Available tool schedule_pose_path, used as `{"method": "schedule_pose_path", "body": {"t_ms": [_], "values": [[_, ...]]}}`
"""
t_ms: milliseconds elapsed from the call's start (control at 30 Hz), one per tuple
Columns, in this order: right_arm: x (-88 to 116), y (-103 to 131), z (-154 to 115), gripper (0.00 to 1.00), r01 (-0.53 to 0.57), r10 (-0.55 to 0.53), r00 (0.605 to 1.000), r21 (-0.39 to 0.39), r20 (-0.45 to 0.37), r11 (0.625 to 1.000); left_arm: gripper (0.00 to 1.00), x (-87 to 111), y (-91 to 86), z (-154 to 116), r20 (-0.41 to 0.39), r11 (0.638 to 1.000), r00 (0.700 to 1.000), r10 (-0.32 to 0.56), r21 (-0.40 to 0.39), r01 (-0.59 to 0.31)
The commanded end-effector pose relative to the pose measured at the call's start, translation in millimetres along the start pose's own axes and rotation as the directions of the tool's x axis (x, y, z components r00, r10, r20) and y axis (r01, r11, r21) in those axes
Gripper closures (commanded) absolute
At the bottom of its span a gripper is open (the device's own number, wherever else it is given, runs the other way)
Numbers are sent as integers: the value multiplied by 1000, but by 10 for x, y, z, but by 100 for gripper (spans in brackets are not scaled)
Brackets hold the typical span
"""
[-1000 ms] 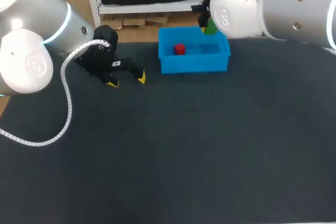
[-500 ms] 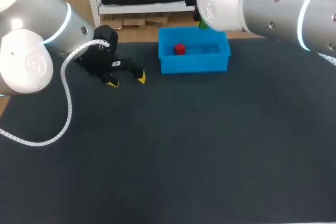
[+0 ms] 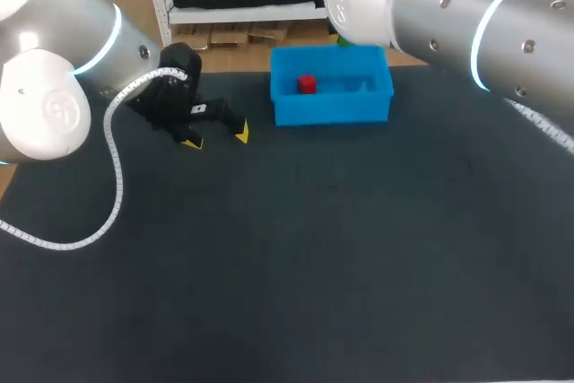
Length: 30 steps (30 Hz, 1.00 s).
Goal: Use the left arm to pick the red cube and place it into the blue plastic box first, then use the right arm to grasp the green cube and put it into the same blue plastic box after the first action is fully finished.
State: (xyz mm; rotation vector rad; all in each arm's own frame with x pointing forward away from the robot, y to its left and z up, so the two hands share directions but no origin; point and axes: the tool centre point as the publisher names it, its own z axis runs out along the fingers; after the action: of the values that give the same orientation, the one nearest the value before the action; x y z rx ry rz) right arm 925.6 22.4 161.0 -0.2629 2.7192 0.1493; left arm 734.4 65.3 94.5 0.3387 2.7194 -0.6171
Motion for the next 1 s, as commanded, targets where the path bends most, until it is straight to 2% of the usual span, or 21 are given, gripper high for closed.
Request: {"method": "schedule_pose_path", "body": {"t_ms": [33,767,867,900,933,1000], "values": [[-98,-10,61,100,-2,2,1000,-4,-16,1000,0,-10,8,8,0,1000,1000,1,3,-1],[-161,-91,256,100,-21,21,1000,-5,-23,1000,0,-10,8,8,0,1000,1000,1,3,-1],[-165,-92,263,100,4,-4,1000,12,-11,1000,0,-10,8,8,0,1000,1000,1,3,-1],[-164,-92,266,33,4,-4,1000,16,-3,1000,0,-10,8,8,0,1000,1000,1,3,-1],[-164,-92,268,0,0,0,1000,16,1,1000,0,-10,8,8,0,1000,1000,1,3,-1],[-165,-94,269,0,-1,1,1000,13,2,1000,0,-10,8,8,0,1000,1000,1,3,-1]]}}
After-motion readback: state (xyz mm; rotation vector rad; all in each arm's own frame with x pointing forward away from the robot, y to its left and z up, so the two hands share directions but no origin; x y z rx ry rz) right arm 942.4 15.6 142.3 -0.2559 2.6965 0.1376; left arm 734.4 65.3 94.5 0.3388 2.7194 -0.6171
